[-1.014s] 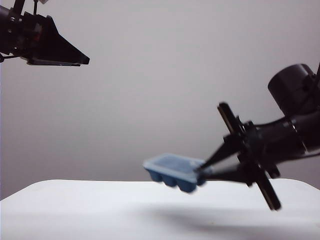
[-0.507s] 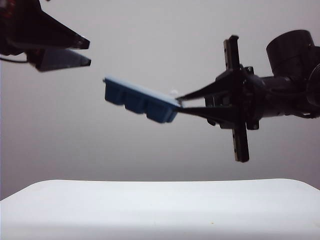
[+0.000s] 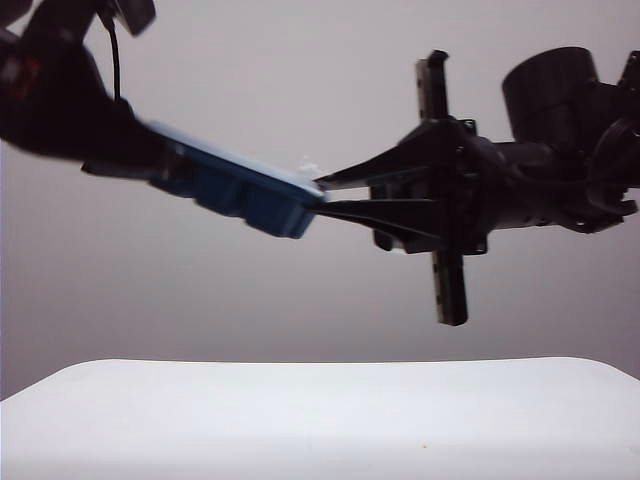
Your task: Pick up the ice cube tray, remove its lid, and then place both the tray and the lid back on the table.
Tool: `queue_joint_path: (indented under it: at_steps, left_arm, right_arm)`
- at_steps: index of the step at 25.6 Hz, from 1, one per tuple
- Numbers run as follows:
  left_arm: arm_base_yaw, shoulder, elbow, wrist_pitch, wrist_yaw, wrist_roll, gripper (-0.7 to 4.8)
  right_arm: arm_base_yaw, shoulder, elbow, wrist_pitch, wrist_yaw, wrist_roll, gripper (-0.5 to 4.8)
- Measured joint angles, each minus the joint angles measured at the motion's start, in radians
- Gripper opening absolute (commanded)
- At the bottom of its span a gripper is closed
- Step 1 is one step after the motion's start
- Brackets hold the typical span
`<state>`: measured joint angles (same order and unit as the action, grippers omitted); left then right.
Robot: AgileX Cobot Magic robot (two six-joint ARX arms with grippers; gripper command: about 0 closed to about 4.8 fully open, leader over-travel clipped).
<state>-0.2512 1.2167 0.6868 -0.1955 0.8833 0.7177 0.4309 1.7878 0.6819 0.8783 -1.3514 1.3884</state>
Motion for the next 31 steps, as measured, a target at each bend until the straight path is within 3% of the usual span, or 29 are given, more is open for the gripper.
queue_joint_path:
  at_steps: [11,13,17,18,20,23,24,25,26,31]
  left_arm:
    - [-0.001,0.001,0.000,-0.027,0.169,0.002,4.79]
    - [-0.013,0.001,0.000,-0.027,0.184,-0.005,4.31]
    - [-0.043,0.001,-0.001,-0.032,0.199,-0.011,4.15]
    - [-0.048,0.001,-0.002,-0.033,0.199,-0.011,3.50]
    - [-0.051,0.002,-0.002,-0.035,0.202,-0.011,2.80]
    - [-0.050,0.002,-0.002,-0.037,0.195,-0.015,2.48]
    - [-0.050,0.002,-0.002,-0.036,0.194,-0.015,1.97]
    - [-0.050,0.002,-0.002,-0.035,0.193,-0.015,1.79]
    - [-0.050,0.002,-0.002,-0.033,0.189,-0.015,1.79]
    - [-0.055,0.001,-0.002,-0.005,0.152,-0.019,1.79]
  right_arm:
    - [0.056,-0.003,0.008,0.031,-0.016,0.002,-0.09]
    - [0.056,-0.003,0.011,0.031,-0.023,0.002,-0.09]
    - [0.055,-0.003,0.013,0.030,-0.026,0.002,-0.08]
    - [0.055,-0.003,0.013,0.030,-0.026,0.002,-0.08]
    - [0.055,-0.003,0.013,0.030,-0.018,0.003,-0.08]
    - [0.054,-0.003,0.014,0.031,-0.014,0.002,-0.08]
    - [0.054,-0.003,0.014,0.035,-0.014,0.003,0.12]
    - [0.053,-0.003,0.014,0.040,-0.013,0.003,1.07]
    - [0.053,-0.003,0.013,0.052,-0.006,0.001,1.44]
    - [0.039,-0.002,0.012,0.130,0.020,-0.020,1.70]
